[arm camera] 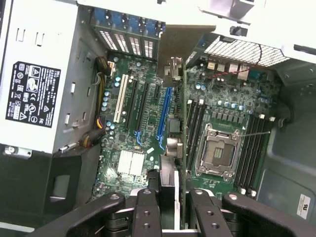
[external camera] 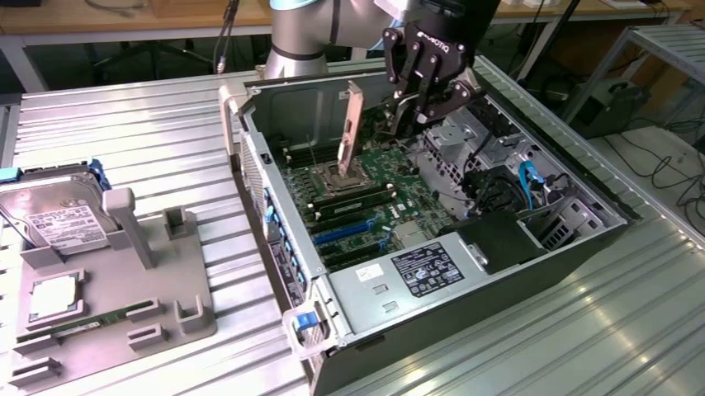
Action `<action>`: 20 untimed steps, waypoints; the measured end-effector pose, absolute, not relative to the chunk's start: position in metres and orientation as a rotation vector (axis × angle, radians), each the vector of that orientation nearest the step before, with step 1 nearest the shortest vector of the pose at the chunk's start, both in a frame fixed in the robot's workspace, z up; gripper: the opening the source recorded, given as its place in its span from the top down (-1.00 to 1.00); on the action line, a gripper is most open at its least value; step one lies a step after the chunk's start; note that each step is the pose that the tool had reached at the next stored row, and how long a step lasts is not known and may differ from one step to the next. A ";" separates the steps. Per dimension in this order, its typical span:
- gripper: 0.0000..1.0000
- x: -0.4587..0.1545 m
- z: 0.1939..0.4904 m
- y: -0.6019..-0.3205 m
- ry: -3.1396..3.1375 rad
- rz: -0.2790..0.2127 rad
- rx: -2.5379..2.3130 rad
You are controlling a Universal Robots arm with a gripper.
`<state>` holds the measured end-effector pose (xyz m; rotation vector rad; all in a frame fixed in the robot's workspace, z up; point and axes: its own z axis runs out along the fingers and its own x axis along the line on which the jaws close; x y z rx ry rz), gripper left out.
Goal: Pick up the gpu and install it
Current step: 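Insert the gpu into the slot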
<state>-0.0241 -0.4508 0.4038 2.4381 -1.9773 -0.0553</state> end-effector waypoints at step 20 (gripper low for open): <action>0.44 -0.024 0.378 -0.451 -2.059 -0.058 2.369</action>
